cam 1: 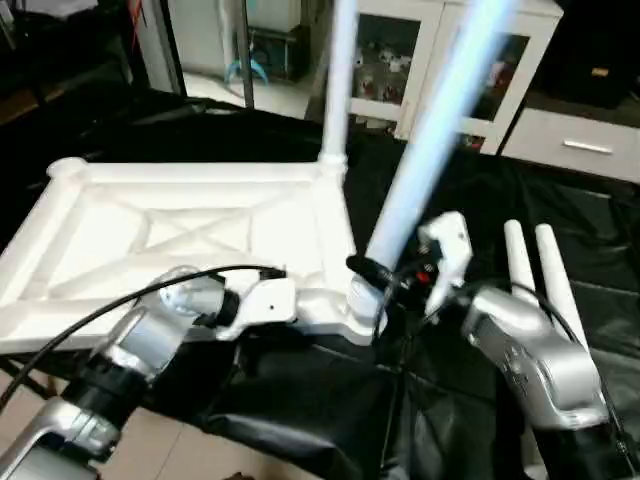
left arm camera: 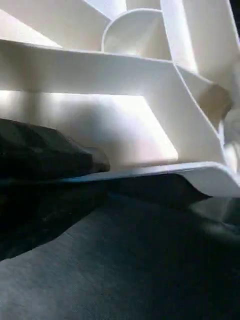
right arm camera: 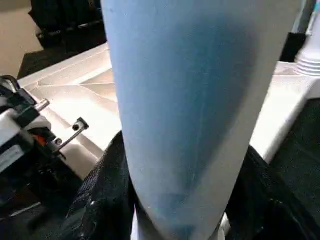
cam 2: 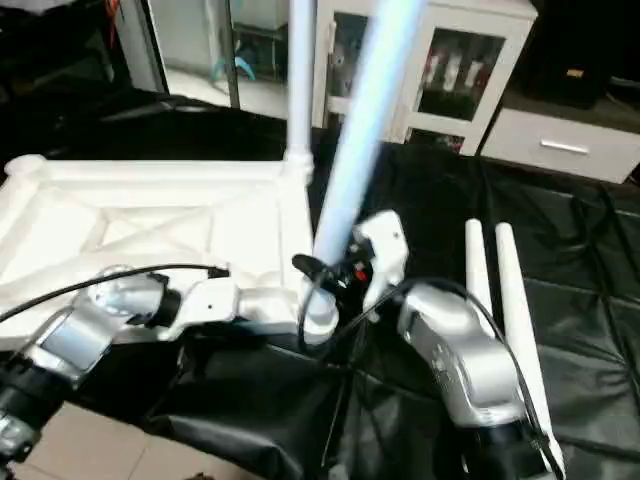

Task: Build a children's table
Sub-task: Insert table leg to table base

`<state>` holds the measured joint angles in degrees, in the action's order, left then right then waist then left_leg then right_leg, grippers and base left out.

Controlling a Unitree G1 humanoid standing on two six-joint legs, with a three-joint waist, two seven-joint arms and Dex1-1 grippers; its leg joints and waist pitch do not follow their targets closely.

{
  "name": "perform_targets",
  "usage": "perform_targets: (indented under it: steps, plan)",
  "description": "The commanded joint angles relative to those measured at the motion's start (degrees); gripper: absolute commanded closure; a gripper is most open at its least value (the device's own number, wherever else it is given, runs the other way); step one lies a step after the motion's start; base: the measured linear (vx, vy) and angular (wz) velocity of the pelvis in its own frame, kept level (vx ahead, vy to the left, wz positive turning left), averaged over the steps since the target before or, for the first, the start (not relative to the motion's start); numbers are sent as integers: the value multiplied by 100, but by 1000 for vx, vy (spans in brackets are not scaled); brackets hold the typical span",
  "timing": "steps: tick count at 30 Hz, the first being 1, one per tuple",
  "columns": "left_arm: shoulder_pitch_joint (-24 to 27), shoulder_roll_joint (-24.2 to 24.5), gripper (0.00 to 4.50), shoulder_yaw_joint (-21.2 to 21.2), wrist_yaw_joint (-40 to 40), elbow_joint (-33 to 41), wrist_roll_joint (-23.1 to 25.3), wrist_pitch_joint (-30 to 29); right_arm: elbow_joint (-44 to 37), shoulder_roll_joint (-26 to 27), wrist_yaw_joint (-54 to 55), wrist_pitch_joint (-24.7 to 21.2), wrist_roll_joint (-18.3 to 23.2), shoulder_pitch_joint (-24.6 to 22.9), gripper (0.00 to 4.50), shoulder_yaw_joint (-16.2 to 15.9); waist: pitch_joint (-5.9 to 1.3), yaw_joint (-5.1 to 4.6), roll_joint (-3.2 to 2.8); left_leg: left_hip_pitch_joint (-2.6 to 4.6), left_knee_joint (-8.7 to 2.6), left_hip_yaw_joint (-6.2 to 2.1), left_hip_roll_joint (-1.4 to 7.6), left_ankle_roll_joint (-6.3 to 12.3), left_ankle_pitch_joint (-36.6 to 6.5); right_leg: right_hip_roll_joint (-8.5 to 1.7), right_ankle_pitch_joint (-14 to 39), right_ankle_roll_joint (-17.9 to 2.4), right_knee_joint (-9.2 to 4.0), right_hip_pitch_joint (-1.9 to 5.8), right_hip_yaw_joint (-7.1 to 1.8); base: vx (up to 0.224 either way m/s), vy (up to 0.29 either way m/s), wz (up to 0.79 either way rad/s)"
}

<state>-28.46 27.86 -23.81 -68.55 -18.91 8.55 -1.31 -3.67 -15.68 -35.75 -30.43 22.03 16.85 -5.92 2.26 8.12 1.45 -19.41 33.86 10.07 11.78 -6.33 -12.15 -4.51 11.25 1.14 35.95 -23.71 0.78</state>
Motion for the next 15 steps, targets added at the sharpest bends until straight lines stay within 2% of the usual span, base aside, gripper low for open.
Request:
perform_targets:
  steps: [1, 2, 4, 6, 7, 8, 9, 10, 12, 15]
  plan:
    - [-53, -268, 450, -31, -17, -13, -424, 146, 158, -44, -100, -150, -107, 168, 264, -134, -299, -92, 170, -46, -420, 42, 47, 27, -666, -212, 604, -999, -370, 267, -148, 0, 0, 0]
    - [-54, -268, 450, -30, -19, -14, -422, 145, 161, -46, -102, -150, -111, 170, 264, -139, -311, -76, 122, -52, -411, 35, 52, 52, -562, -230, 564, -990, -351, 266, -148, 0, 0, 0]
    - [-77, -257, 450, -10, -16, -42, -361, 128, 206, -99, -141, -215, -165, 220, 264, -223, -311, -70, 114, -49, -394, 46, 58, 93, -450, -226, 448, -995, -344, 250, -146, 0, 0, 0]
    - [-83, -251, 450, 1, 1, -53, -336, 131, 212, -123, -159, -267, -164, 239, 264, -244, -302, -65, 121, -65, -396, 46, 56, 110, -453, -233, 454, -989, -349, 259, -147, 0, 0, 0]
    - [-93, -241, 450, 33, 49, -77, -278, 146, 222, -167, -196, -381, -145, 277, 264, -275, -293, -73, 205, -73, -401, 52, 53, 124, -480, -225, 535, -966, -363, 270, -141, 0, 0, 0]
    - [-94, -238, 450, 37, 59, -81, -269, 148, 219, -177, -200, -400, -143, 281, 264, -278, -297, -63, 188, -83, -406, 37, 52, 115, -472, -239, 603, -944, -348, 287, -141, 0, 0, 0]
    - [-101, -215, 450, 114, 198, -126, -187, 136, 146, -301, -247, -647, -87, 323, 264, -295, -283, -55, 170, -71, -418, 33, 63, 93, -566, -251, 859, -878, -379, 260, -144, 0, 0, 0]
    - [-101, -215, 450, 114, 198, -126, -187, 136, 146, -301, -247, -647, -87, 323, 264, -295, -277, -54, 166, -61, -422, 36, 68, 77, -624, -251, 939, -861, -394, 248, -147, 0, 0, 0]
    - [-86, -202, 450, 162, 290, -128, -157, 98, 52, -357, -234, -786, -25, 321, 264, -246, -268, -53, 179, -60, -434, 32, 71, 21, -773, -259, 1155, -799, -418, 243, -150, 0, 0, 0]
    - [-63, -204, 450, 196, 261, -112, -196, 33, -12, -388, -214, -856, 15, 318, 264, -188, -273, -52, 190, -68, -439, 21, 72, -17, -781, -261, 1241, -726, -421, 238, -151, 0, 0, 0]
